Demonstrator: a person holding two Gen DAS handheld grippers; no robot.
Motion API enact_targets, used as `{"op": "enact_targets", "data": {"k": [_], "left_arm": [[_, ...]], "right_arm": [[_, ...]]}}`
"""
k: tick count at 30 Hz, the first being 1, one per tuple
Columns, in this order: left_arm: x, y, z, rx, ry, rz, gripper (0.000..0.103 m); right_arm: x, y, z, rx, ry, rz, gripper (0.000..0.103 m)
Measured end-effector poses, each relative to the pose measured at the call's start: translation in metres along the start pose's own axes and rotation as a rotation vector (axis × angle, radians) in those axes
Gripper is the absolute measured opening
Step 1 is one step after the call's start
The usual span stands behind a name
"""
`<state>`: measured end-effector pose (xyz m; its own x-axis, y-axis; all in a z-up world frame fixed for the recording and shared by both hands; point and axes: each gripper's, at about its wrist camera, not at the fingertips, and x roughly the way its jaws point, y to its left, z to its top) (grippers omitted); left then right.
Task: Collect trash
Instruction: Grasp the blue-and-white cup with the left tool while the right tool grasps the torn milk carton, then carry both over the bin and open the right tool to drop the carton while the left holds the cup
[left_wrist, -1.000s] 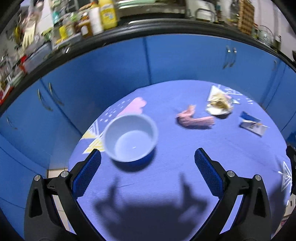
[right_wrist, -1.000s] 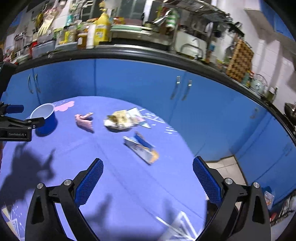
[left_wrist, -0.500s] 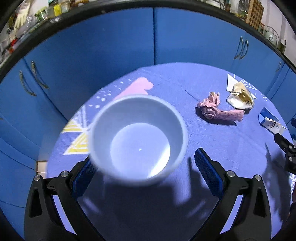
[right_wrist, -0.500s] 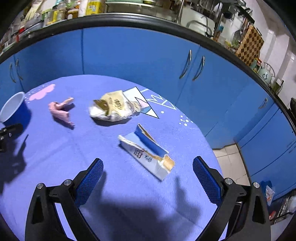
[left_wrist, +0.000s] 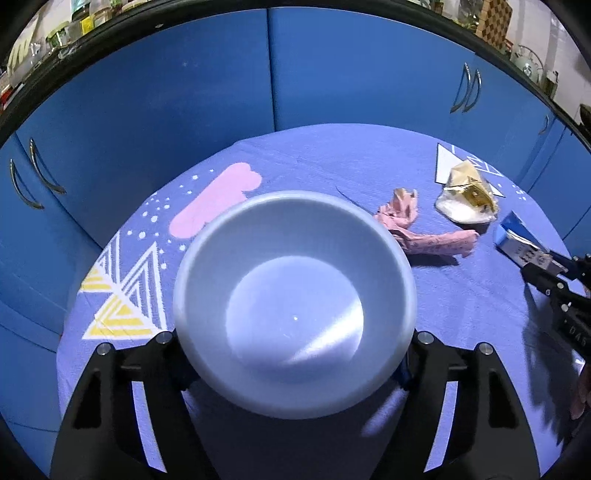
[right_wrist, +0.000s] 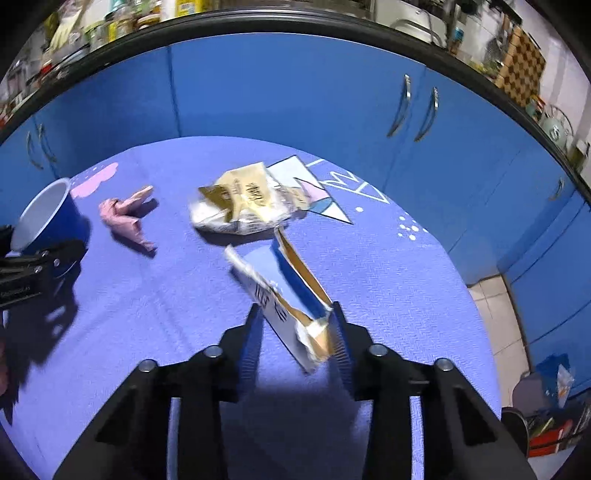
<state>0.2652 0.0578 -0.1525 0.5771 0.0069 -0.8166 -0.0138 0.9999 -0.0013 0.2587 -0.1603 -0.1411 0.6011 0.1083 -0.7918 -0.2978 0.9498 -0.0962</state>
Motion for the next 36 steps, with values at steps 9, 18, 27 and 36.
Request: {"op": "enact_targets", "data": {"k": [9, 18, 27, 36], "left_arm": [[-0.027, -0.007, -0.015, 0.011, -0.014, -0.016, 0.074], [-0.063, -0.04, -0.03, 0.069, -0.048, -0.039, 0.074], [-0.097, -0.078, -0.039, 0.118, -0.074, -0.073, 0.074], [-0.128, -0.132, -0.045, 0.21, -0.117, -0.114, 0.074]], "right_arm": [[-0.036, 0.007, -0.018, -0.019, -0.016, 0.025, 0.026], [-0.084, -0.001, -0.044, -0.015, -0.04, 0.027, 0.001], [-0.136, -0.022, -0.072, 0.019, -0.09, 0.01, 0.001], [-0.18, -0.047, -0.094, 0.04, -0.139, -0.073, 0.001]]}}
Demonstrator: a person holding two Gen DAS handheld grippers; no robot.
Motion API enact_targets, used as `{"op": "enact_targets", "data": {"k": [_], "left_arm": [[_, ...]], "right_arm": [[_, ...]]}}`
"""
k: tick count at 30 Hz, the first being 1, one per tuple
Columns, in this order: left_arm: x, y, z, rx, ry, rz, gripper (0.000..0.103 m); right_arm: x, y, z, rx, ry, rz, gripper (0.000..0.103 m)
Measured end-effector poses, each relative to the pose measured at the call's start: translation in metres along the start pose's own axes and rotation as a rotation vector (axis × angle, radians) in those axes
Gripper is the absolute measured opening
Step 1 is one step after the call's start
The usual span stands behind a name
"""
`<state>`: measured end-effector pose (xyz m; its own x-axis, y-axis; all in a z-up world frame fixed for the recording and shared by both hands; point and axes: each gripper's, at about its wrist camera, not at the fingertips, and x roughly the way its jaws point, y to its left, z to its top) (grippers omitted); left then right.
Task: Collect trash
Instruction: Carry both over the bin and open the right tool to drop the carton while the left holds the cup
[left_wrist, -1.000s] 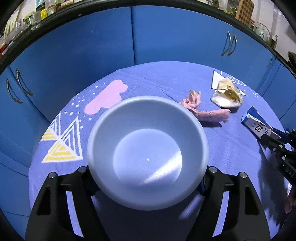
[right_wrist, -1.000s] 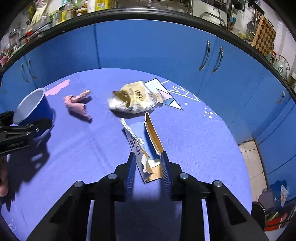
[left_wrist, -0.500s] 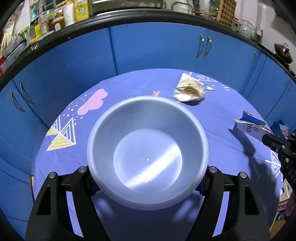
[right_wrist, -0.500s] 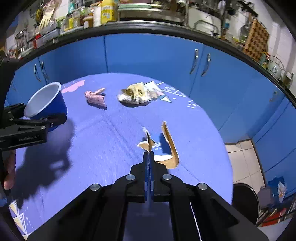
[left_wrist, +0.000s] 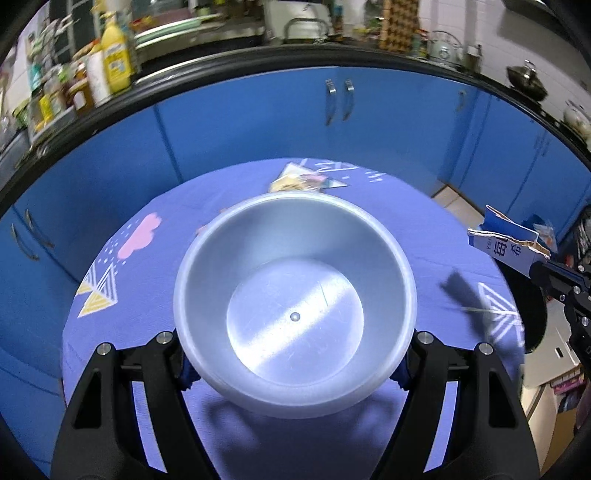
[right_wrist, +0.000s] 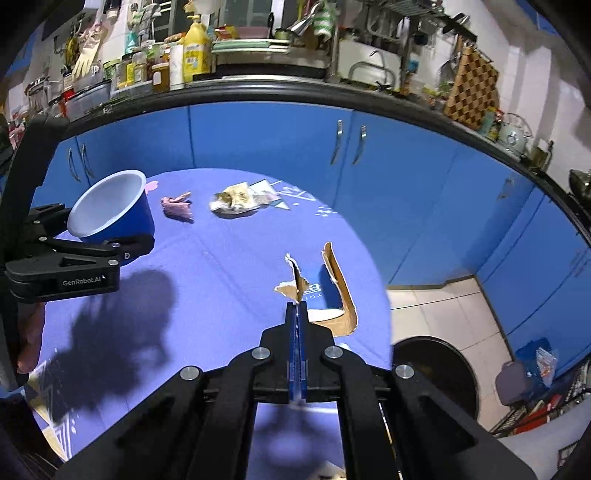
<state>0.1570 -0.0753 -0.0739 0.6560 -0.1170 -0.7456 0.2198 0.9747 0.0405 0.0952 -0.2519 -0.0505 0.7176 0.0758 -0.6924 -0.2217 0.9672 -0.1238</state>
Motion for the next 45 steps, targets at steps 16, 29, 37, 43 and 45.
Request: {"op": "enact_targets", "data": {"k": [16, 29, 37, 43, 45], "left_arm": [[-0.021, -0.103, 0.016, 0.166, -0.028, -0.097, 0.074], [-0.031, -0.181, 0.033, 0.284, -0.062, -0.153, 0.074], [-0.035, -0.219, 0.044, 0.34, -0.088, -0.179, 0.075], [-0.032, -0.236, 0.049, 0.351, -0.087, -0.189, 0.075], [-0.03, -0.239, 0.049, 0.354, -0.084, -0.189, 0.075]], "right_arm": [[-0.043, -0.063, -0.026, 0.059, -0.04, -0.111, 0.001], [-0.065, -0.117, -0.048, 0.146, -0.062, -0.166, 0.002], [-0.079, -0.146, -0.053, 0.191, -0.081, -0.182, 0.002], [-0.085, -0.16, -0.049, 0.211, -0.105, -0.188, 0.002], [-0.087, -0.163, -0.047, 0.218, -0.115, -0.19, 0.002]]}}
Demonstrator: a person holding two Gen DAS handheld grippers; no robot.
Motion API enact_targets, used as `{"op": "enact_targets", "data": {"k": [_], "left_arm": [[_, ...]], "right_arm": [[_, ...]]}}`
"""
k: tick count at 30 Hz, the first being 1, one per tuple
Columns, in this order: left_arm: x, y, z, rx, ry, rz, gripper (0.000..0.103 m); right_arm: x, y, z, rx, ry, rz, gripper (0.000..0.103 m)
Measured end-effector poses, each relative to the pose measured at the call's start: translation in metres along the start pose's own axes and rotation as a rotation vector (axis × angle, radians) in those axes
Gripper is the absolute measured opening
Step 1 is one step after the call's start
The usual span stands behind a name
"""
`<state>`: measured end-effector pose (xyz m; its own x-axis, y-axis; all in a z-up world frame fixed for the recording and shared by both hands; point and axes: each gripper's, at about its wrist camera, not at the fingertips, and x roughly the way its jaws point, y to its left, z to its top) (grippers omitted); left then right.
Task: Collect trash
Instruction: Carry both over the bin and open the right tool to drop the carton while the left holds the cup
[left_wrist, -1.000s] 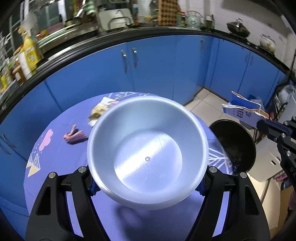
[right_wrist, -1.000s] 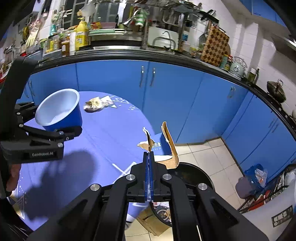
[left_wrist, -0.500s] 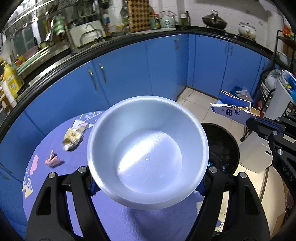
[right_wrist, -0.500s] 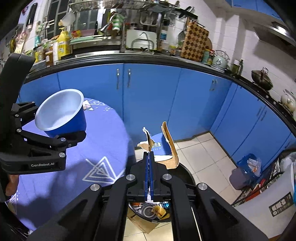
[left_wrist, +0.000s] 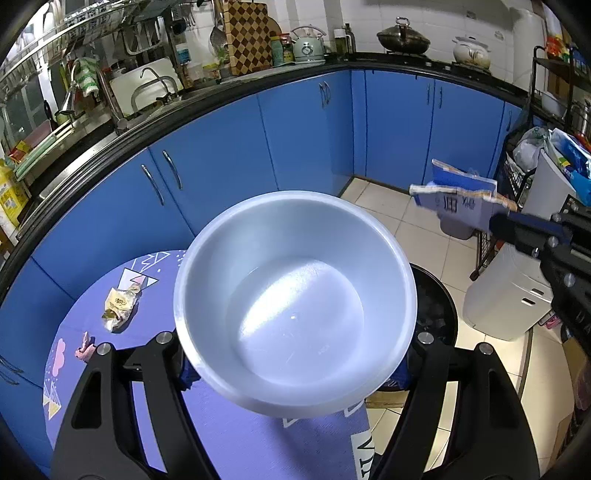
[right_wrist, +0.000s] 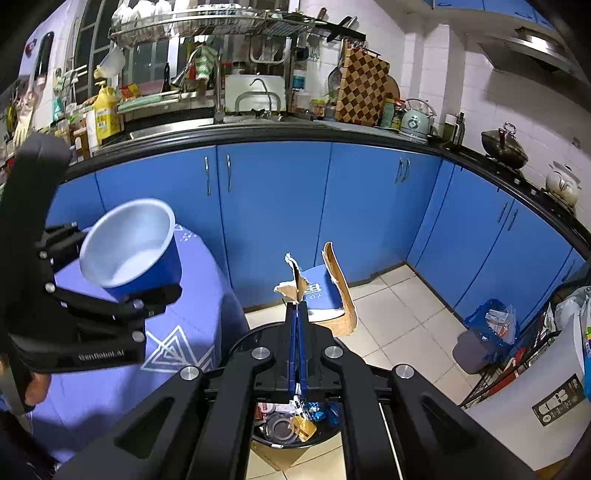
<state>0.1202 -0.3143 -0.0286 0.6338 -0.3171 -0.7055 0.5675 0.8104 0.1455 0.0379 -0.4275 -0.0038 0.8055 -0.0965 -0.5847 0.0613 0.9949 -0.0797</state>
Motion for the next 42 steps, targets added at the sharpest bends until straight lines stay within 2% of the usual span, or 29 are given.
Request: {"op": "enact_targets", "data": {"k": [18, 35, 38, 42], "left_arm": [[0.013, 0.006, -0.001, -0.022, 0.021, 0.003, 0.075], [0.024, -0.006, 0.002, 0.003, 0.041, -0.006, 0.075], [0.027, -0.01, 0.003, 0.008, 0.044, -0.008, 0.075], [0.03, -0.016, 0.006, 0.014, 0.047, -0.011, 0.075]], "right_arm": [[0.011, -0.016, 0.01, 0.062, -0.023, 0.001, 0.003], [0.021, -0.041, -0.013, 0.146, 0.019, -0.033, 0.004], [0.018, -0.04, -0.014, 0.137, 0.005, -0.086, 0.004], [0.018, -0.046, -0.018, 0.174, 0.008, -0.06, 0.003]]}}
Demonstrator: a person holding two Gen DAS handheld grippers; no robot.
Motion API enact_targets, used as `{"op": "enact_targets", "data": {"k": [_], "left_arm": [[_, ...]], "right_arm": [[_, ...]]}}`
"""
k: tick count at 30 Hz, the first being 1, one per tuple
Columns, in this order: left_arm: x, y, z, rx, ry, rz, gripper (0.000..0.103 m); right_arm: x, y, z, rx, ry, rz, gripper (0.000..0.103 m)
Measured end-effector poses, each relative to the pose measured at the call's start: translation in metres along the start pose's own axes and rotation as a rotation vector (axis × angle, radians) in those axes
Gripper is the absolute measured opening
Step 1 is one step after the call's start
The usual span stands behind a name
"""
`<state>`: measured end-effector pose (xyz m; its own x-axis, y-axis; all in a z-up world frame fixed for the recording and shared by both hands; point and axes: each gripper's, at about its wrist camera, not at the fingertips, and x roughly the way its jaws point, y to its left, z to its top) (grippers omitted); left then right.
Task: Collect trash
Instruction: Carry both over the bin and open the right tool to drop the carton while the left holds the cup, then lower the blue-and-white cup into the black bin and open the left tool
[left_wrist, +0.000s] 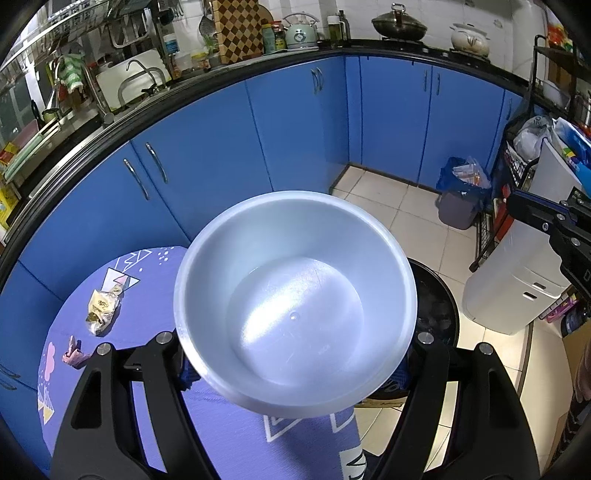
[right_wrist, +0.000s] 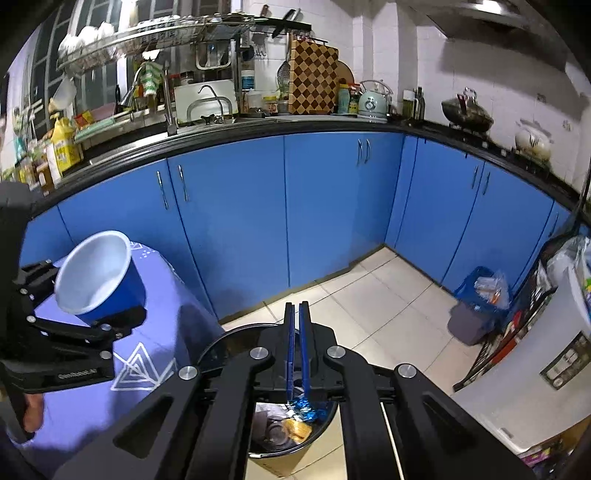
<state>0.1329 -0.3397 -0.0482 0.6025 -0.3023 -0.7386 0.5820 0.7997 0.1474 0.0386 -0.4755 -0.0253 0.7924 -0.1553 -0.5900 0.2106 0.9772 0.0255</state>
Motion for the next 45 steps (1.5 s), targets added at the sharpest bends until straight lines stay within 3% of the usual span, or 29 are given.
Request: {"op": "enact_targets", "data": {"k": [5, 7, 8, 9, 10, 27, 45], "left_arm": [[0.003, -0.01, 0.004, 0.018, -0.002, -0.007, 0.075], [0.006, -0.014, 0.006, 0.022, 0.001, -0.011, 0.075], [0.007, -0.015, 0.007, 0.023, 0.003, -0.013, 0.075], [0.009, -0.017, 0.007, 0.024, 0.005, -0.015, 0.075], [0.011, -0.019, 0.008, 0.025, 0.008, -0.02, 0.075], [0.026, -0.054, 0.024, 0.057, 0.032, -0.082, 0.075], [0.03, -0.068, 0.032, 0.085, 0.033, -0.077, 0.075]], "right_arm": [[0.002, -0.009, -0.005, 0.029, -0.001, 0.003, 0.005], [0.002, -0.013, -0.008, 0.038, 0.002, -0.006, 0.014], [0.002, -0.015, -0.009, 0.04, 0.002, -0.006, 0.044], [0.001, -0.016, -0.011, 0.038, -0.009, -0.008, 0.084], [-0.004, -0.016, -0.013, 0.028, -0.045, -0.022, 0.088], [-0.009, -0.047, -0.025, 0.076, -0.034, -0.08, 0.088], [-0.007, -0.06, -0.032, 0.106, -0.025, -0.084, 0.088]]}}
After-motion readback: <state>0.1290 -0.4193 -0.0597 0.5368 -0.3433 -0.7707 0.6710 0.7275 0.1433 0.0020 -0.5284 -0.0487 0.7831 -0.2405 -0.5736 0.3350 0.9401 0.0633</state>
